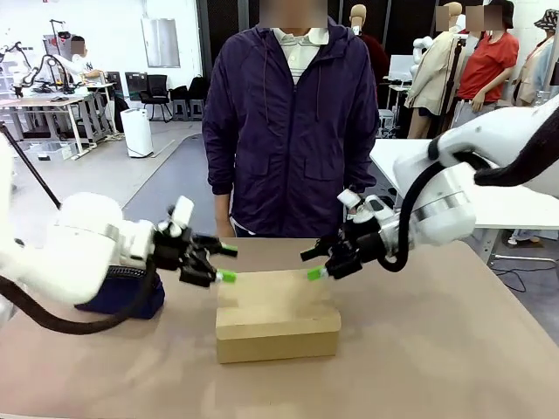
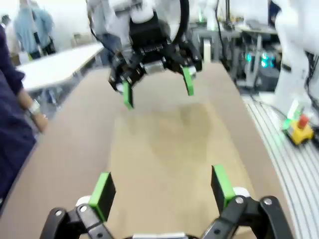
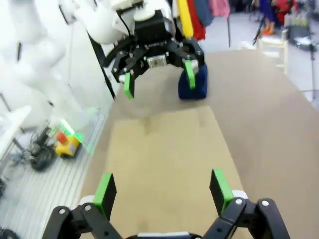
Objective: Pack the items into the box.
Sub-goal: Close the Mailer Box.
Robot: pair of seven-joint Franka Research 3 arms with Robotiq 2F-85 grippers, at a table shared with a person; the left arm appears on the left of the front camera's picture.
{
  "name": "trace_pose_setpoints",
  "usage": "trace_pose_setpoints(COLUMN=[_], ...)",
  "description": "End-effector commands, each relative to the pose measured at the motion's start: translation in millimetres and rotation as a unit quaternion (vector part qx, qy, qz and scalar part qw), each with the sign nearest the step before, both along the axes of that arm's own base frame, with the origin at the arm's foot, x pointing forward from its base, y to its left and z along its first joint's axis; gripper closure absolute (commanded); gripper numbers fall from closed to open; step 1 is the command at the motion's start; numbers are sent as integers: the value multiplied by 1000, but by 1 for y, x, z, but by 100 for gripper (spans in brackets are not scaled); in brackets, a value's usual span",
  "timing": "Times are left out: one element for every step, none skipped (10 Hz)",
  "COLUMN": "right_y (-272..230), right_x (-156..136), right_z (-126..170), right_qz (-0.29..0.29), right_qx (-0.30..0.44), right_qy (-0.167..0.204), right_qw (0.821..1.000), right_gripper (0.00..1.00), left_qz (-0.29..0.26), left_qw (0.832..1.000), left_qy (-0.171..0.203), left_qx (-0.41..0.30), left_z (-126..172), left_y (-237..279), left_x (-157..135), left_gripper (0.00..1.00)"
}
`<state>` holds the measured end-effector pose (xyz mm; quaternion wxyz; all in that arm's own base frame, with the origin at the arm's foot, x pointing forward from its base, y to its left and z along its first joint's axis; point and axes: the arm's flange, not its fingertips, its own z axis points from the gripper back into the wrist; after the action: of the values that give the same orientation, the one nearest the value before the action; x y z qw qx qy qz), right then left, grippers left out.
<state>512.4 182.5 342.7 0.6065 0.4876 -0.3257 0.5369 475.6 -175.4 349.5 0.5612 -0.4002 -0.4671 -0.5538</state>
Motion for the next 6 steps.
trace_pose_setpoints(right_y=[-37,-57,-78,-101,-125,-153], right_x=[-2,-11,-19,-29,-42,-56], right_z=[42,55,66,74,80,85], right_qz=[-62,-96,-126,-141,-146,-171], right_qx=[41,28,25,33,42,43], right_qy=[155,219,278,338,398,448], right_qw=[985,971,952,930,905,876], right_gripper=[0,0,0,0,0,0], left_qz=[31,36,35,60,97,119], left_qw=[993,983,963,943,910,870], left_qy=[43,126,225,288,366,441], left_qx=[-108,-129,-145,-153,-169,-183], left_z=[45,56,68,79,85,89], left_y=[40,59,74,93,119,152], left_x=[-25,-33,-41,-48,-56,-64], left_gripper=[0,0,0,0,0,0])
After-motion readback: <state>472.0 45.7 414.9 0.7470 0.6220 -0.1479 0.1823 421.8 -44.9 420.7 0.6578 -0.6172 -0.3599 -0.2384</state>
